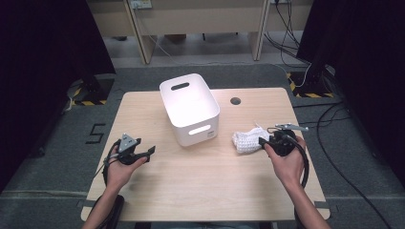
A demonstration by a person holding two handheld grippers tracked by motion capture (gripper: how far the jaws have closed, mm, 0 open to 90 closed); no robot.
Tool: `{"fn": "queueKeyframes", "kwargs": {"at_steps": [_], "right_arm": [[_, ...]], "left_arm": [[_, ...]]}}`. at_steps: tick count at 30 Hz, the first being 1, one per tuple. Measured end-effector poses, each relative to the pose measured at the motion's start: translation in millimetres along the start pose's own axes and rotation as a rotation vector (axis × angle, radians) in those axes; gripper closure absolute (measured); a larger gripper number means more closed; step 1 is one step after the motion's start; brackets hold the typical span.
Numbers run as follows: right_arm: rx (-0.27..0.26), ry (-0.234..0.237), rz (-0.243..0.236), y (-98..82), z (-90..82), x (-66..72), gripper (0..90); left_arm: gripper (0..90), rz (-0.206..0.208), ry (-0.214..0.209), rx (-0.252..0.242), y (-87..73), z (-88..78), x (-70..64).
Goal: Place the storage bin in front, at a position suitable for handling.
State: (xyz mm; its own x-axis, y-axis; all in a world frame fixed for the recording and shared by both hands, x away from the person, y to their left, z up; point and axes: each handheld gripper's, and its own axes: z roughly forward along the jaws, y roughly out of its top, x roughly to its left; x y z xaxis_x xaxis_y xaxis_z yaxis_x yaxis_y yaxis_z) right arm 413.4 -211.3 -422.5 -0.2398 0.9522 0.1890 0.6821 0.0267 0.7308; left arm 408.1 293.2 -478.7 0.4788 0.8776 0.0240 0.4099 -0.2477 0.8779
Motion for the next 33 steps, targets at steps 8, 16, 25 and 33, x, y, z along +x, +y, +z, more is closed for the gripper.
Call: {"fn": "queueKeyframes", "kwargs": {"at_steps": [8,16,25,33], "right_arm": [[-0.036,0.039,-0.008,29.2,1.5,24.5,53.0],[-0.031,0.086,-0.060,81.3,24.0,70.0,52.7],[-0.016,0.120,-0.066,118.0,44.8,96.8,52.7],[0.030,0.134,-0.069,125.4,70.3,111.6,53.5]], "left_arm": [[27.0,0.018,0.001,-0.055,45.8,-4.4,-2.3],[25.0,0.068,0.014,-0.044,52.7,-4.6,-9.8],[24.9,0.053,0.004,-0.049,59.2,0.3,-6.3],[26.5,0.057,0.010,-0.063,70.5,0.8,-5.3]]}}
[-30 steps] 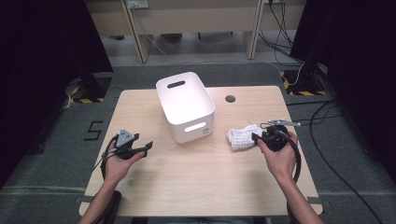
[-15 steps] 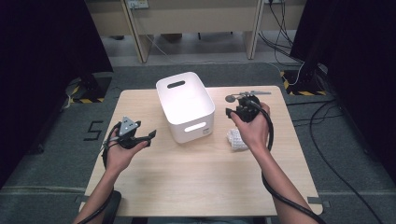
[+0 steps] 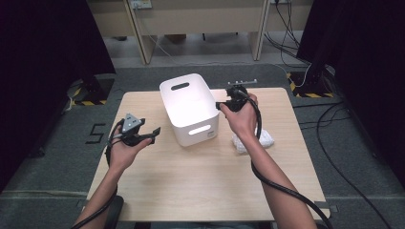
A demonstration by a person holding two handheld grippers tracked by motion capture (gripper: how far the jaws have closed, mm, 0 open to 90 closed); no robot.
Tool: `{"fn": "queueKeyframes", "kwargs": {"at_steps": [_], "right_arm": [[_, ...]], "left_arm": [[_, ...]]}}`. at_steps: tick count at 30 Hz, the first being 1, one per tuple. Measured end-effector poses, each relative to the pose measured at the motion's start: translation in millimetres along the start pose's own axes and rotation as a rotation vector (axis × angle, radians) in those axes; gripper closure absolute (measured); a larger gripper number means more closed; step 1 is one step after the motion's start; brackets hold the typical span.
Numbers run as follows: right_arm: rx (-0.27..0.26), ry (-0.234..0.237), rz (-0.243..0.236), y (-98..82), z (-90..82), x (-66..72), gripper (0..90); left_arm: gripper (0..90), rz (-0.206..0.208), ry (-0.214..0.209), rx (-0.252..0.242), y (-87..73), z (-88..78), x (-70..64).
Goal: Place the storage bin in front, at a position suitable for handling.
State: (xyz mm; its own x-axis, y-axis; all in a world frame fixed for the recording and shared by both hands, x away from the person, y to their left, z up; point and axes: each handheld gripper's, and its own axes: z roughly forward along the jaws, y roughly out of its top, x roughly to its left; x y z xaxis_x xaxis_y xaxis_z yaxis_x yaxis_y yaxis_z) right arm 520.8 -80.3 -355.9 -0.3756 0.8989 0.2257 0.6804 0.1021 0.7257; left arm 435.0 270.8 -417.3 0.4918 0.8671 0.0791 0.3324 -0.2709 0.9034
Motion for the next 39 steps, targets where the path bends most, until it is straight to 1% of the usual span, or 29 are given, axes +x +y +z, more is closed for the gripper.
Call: {"fn": "queueKeyframes", "kwargs": {"at_steps": [1,3,4,5,6,7,9,12,15,16,17,18,19,20,21,23,25,26,27,28,29,30,32,34,35,36,37,38,39], "right_arm": [[0.008,0.001,0.005,1.2,3.3,2.3,53.8],[0.027,-0.006,-0.004,3.1,11.1,6.0,54.1],[0.027,-0.006,-0.004,3.1,11.1,6.0,54.1],[0.043,-0.002,-0.010,4.4,17.7,10.0,54.8],[0.043,-0.002,-0.010,4.4,17.7,10.0,54.8],[0.058,-0.010,-0.012,5.6,23.8,14.2,56.4],[0.075,-0.029,-0.024,6.0,28.5,16.4,58.0],[0.105,-0.046,-0.020,4.6,35.7,15.3,61.8],[0.132,-0.069,-0.023,0.9,40.5,12.8,70.6],[0.141,-0.074,-0.015,-0.4,41.4,11.9,74.3],[0.153,-0.083,-0.026,-1.7,42.3,10.5,76.5],[0.152,-0.078,-0.023,-2.6,42.9,9.6,76.9],[0.154,-0.079,-0.022,-2.8,42.7,9.4,78.1],[0.161,-0.087,-0.032,-2.7,42.5,10.2,79.6],[0.171,-0.096,-0.051,-2.5,42.2,10.7,81.1],[0.188,-0.101,-0.061,-3.1,41.2,11.4,82.7],[0.192,-0.099,-0.063,-3.6,40.3,11.6,83.0],[0.194,-0.095,-0.071,-4.5,39.2,11.4,83.3],[0.199,-0.084,-0.094,-7.6,35.7,12.0,84.0],[0.199,-0.084,-0.094,-7.6,35.7,12.0,84.0],[0.201,-0.066,-0.122,-11.2,32.1,11.6,84.4],[0.204,-0.059,-0.130,-12.3,30.7,11.6,84.8],[0.206,-0.039,-0.180,-15.1,27.6,11.6,85.7],[0.207,-0.011,-0.213,-17.0,25.7,10.9,86.2],[0.208,0.001,-0.223,-17.8,25.1,10.8,86.1],[0.211,0.015,-0.224,-18.3,24.0,10.5,85.3],[0.203,0.029,-0.211,-18.6,22.1,10.2,83.2],[0.203,0.029,-0.211,-18.6,22.1,10.2,83.2],[0.147,0.030,-0.200,-17.7,13.3,9.9,76.2]], "left_arm": [[26.5,0.000,0.000,0.000,0.0,0.0,0.0],[26.5,0.002,0.007,-0.004,0.1,-1.2,1.4],[26.5,0.002,0.007,-0.004,0.1,-1.2,1.4],[26.5,-0.003,0.009,-0.004,-1.9,-2.0,2.7],[26.5,-0.003,0.009,-0.004,-1.9,-2.0,2.7],[26.5,-0.003,0.011,0.008,-5.1,-1.9,4.6],[26.5,-0.003,0.011,0.012,-6.2,-1.9,5.6],[26.6,-0.012,0.019,0.011,-7.3,-2.7,9.6],[26.5,-0.021,0.036,-0.004,-4.6,-4.6,15.8],[26.5,-0.025,0.044,-0.009,-3.0,-5.5,18.3],[26.6,-0.027,0.050,-0.012,-1.1,-6.3,20.6],[26.7,-0.027,0.050,-0.012,-1.1,-6.3,20.6],[26.7,-0.027,0.060,-0.021,3.5,-7.6,24.0],[26.8,-0.027,0.060,-0.021,3.5,-7.6,24.0],[26.8,-0.023,0.067,-0.030,8.5,-9.5,26.7],[27.0,-0.020,0.076,-0.044,14.8,-12.0,29.9],[27.8,-0.021,0.080,-0.051,17.3,-12.6,31.0],[27.8,-0.020,0.080,-0.053,19.6,-13.1,32.0],[28.5,-0.020,0.081,-0.058,23.2,-12.6,33.7],[28.9,-0.020,0.081,-0.058,23.2,-12.6,33.7],[29.7,-0.022,0.079,-0.059,25.8,-11.1,35.5],[30.2,-0.025,0.078,-0.058,27.1,-9.5,36.7],[31.8,-0.027,0.076,-0.056,28.6,-7.7,38.0],[34.1,-0.033,0.069,-0.054,32.3,-3.7,41.3],[35.0,-0.051,0.060,-0.046,36.4,2.0,45.0],[36.6,-0.042,0.062,-0.036,38.6,5.5,46.9],[38.3,-0.042,0.062,-0.036,38.6,5.5,46.9],[38.3,-0.040,0.060,-0.030,40.2,8.4,48.3],[42.4,-0.052,0.042,-0.009,44.9,17.4,52.5]]}}
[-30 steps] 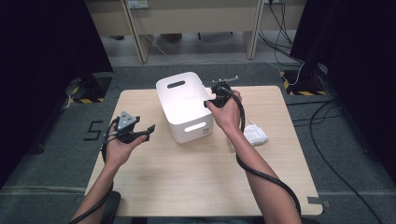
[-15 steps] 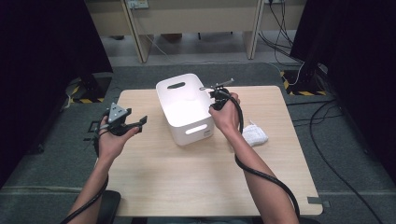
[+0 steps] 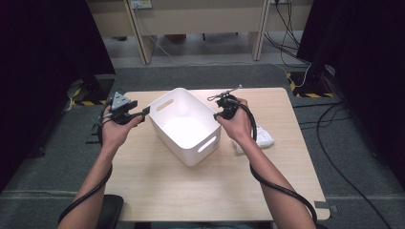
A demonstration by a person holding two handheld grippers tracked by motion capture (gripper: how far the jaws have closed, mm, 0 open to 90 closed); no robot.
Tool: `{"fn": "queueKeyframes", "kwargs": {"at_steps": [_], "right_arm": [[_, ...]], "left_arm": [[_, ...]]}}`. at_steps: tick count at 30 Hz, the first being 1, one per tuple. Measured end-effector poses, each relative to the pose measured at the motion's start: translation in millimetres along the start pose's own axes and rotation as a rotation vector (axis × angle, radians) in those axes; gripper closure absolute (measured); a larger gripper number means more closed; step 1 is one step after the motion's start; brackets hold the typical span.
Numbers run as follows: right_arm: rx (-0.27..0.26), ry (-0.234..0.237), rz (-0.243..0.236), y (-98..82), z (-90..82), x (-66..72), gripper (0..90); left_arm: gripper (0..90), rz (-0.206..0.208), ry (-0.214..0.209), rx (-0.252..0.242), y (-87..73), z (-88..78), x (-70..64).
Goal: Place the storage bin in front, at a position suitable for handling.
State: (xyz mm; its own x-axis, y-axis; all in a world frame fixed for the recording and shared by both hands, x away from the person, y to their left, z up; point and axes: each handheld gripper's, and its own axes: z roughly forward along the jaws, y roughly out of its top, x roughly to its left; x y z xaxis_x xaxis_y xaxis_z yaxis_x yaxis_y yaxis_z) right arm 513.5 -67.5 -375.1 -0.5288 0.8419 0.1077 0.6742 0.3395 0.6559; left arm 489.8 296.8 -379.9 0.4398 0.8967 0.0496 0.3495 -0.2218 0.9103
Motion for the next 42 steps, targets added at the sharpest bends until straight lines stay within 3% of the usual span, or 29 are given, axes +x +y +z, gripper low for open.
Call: {"fn": "queueKeyframes", "kwargs": {"at_steps": [1,2,4,5,9,12,18,24,29,34,39,42], "right_arm": [[0.000,0.000,0.000,0.0,0.0,0.0,76.2],[-0.045,0.003,0.014,-0.4,-10.7,-0.3,72.5],[-0.065,0.011,0.029,-1.4,-17.8,-0.8,72.6],[-0.078,0.008,0.050,-5.2,-31.4,-1.0,76.7],[-0.065,0.018,0.075,-14.6,-47.4,-1.8,83.0],[-0.015,0.036,0.086,-28.2,-53.4,0.4,88.1],[0.030,0.079,0.073,-44.1,-49.0,10.8,90.0],[0.062,0.100,0.040,-47.9,-40.6,24.9,90.0],[0.068,0.108,0.029,-47.9,-36.4,31.7,90.0],[0.070,0.104,0.032,-48.3,-33.9,30.2,90.0],[0.070,0.089,0.039,-45.3,-29.2,27.3,90.0],[0.065,0.067,0.053,-40.4,-24.8,23.2,90.0]], "left_arm": [[44.8,0.000,0.000,0.000,0.0,0.0,0.0],[46.8,-0.017,-0.024,0.024,3.7,7.4,2.7],[49.0,-0.024,-0.038,0.039,5.0,10.9,3.6],[50.5,-0.024,-0.049,0.066,6.2,18.1,4.7],[54.5,-0.054,-0.075,0.087,7.1,27.1,6.2],[58.8,-0.075,-0.071,0.099,8.4,35.5,7.8],[64.7,-0.078,-0.057,0.105,9.6,41.1,8.5],[71.8,-0.083,-0.037,0.102,8.6,48.6,12.5],[75.2,-0.088,-0.055,0.127,5.5,52.6,13.3],[78.1,-0.113,-0.074,0.145,3.7,54.0,16.7],[78.5,-0.106,-0.100,0.178,5.4,52.7,21.2],[79.3,-0.132,-0.115,0.190,4.5,49.3,24.4]]}}
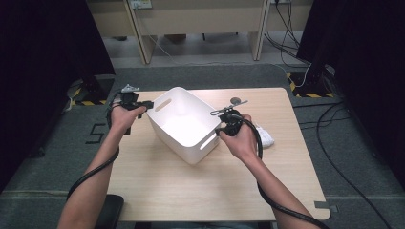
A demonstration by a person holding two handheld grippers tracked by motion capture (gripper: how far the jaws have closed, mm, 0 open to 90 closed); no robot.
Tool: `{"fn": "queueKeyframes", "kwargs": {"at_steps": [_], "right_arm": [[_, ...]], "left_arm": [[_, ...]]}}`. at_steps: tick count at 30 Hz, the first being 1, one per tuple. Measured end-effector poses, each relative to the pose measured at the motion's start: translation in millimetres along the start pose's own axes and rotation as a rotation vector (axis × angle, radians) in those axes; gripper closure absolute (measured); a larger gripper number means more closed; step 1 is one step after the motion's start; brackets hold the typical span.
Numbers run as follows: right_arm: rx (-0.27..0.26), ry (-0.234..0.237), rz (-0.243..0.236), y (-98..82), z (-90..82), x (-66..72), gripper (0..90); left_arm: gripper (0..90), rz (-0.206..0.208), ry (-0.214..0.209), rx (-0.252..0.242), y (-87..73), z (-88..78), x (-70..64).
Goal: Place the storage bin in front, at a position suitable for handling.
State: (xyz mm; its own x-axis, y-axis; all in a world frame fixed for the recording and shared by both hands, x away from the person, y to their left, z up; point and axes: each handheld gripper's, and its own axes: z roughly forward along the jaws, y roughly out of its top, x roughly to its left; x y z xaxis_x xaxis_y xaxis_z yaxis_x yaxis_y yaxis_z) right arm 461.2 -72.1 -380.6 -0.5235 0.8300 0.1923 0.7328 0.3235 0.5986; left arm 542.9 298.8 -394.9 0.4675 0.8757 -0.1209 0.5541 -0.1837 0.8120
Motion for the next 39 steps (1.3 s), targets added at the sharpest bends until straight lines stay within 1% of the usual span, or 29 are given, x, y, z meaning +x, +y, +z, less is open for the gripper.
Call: {"fn": "queueKeyframes", "kwargs": {"at_steps": [2,3,4,6,7,9,12,14,15,16,17,18,19,20,21,22,24,26,27,28,29,31,32,34,35,37,39], "right_arm": [[-0.010,-0.020,0.012,5.6,3.6,-4.4,90.0],[-0.010,-0.020,0.012,5.6,3.6,-4.4,90.0],[-0.023,-0.044,0.033,12.7,8.1,-9.9,89.8],[-0.037,-0.070,0.056,20.6,13.4,-16.1,89.0],[-0.046,-0.078,0.070,24.3,16.1,-19.4,88.5],[-0.059,-0.105,0.074,31.1,21.1,-24.1,87.1],[-0.063,-0.126,0.083,39.2,26.8,-29.0,81.8],[-0.066,-0.130,0.086,40.7,27.7,-30.1,80.2],[-0.070,-0.144,0.091,43.1,26.5,-33.2,76.9],[-0.072,-0.138,0.104,43.4,24.8,-32.9,76.3],[-0.075,-0.143,0.108,43.2,21.5,-32.2,75.3],[-0.090,-0.145,0.107,42.9,17.8,-31.3,73.5],[-0.090,-0.145,0.107,42.9,17.8,-31.3,73.5],[-0.114,-0.139,0.126,42.0,8.0,-27.8,71.7],[-0.114,-0.139,0.126,42.0,8.0,-27.8,71.7],[-0.126,-0.132,0.138,41.1,1.3,-24.4,70.0],[-0.121,-0.109,0.145,39.2,-3.0,-19.1,69.0],[-0.087,-0.101,0.138,36.6,-2.5,-12.9,68.2],[-0.075,-0.092,0.142,35.3,-0.8,-10.3,70.2],[-0.068,-0.113,0.142,34.7,-0.1,-7.6,70.0],[-0.065,-0.123,0.128,34.7,0.6,-7.0,71.2],[-0.057,-0.115,0.152,36.2,0.7,-7.3,71.3],[-0.057,-0.115,0.152,36.2,0.7,-7.3,71.3],[-0.073,-0.093,0.190,38.2,-3.0,-10.0,70.1],[-0.081,-0.094,0.196,38.5,-4.4,-10.0,70.0],[-0.085,-0.089,0.198,38.7,-5.0,-9.4,69.6],[-0.067,-0.082,0.180,37.8,-1.8,-4.9,68.5]], "left_arm": [[79.3,-0.007,0.001,0.004,-2.4,-3.6,0.3],[79.3,-0.007,0.001,0.004,-2.4,-3.6,0.3],[79.2,-0.021,-0.002,0.005,-5.9,-8.5,0.0],[78.7,-0.044,-0.003,0.003,-9.7,-13.3,-0.9],[78.6,-0.049,-0.001,0.001,-11.7,-15.3,-1.7],[78.2,-0.056,0.005,0.005,-15.2,-19.5,-3.1],[76.8,-0.070,0.019,0.002,-20.3,-25.2,-7.1],[75.2,-0.071,0.016,0.000,-22.6,-27.6,-8.4],[74.3,-0.080,0.004,-0.012,-26.4,-30.3,-9.9],[73.4,-0.078,0.001,-0.015,-27.8,-31.1,-10.4],[72.7,-0.079,0.001,-0.016,-28.6,-31.8,-10.8],[72.3,-0.077,0.001,-0.017,-29.1,-32.5,-11.3],[71.9,-0.077,0.001,-0.017,-29.1,-32.5,-11.3],[71.4,-0.070,0.010,-0.012,-29.3,-34.0,-13.5],[71.3,-0.070,0.010,-0.012,-29.3,-34.0,-13.5],[71.2,-0.067,0.014,-0.012,-29.6,-34.4,-14.3],[71.0,-0.067,0.016,-0.009,-31.1,-36.7,-17.0],[70.7,-0.072,0.013,-0.017,-32.8,-37.7,-18.4],[70.6,-0.069,0.016,-0.017,-33.4,-38.3,-18.8],[70.6,-0.068,0.019,-0.017,-33.7,-38.9,-19.5],[70.6,-0.063,0.026,-0.013,-33.8,-39.6,-20.5],[70.5,-0.055,0.032,-0.013,-34.1,-40.6,-21.7],[70.5,-0.055,0.032,-0.013,-34.1,-40.6,-21.7],[71.0,-0.055,0.034,-0.019,-34.6,-42.2,-22.0],[71.0,-0.052,0.035,-0.019,-34.6,-42.3,-22.1],[71.3,-0.053,0.036,-0.019,-34.6,-42.3,-22.1],[71.3,-0.046,0.044,-0.018,-34.2,-42.4,-23.5]]}}
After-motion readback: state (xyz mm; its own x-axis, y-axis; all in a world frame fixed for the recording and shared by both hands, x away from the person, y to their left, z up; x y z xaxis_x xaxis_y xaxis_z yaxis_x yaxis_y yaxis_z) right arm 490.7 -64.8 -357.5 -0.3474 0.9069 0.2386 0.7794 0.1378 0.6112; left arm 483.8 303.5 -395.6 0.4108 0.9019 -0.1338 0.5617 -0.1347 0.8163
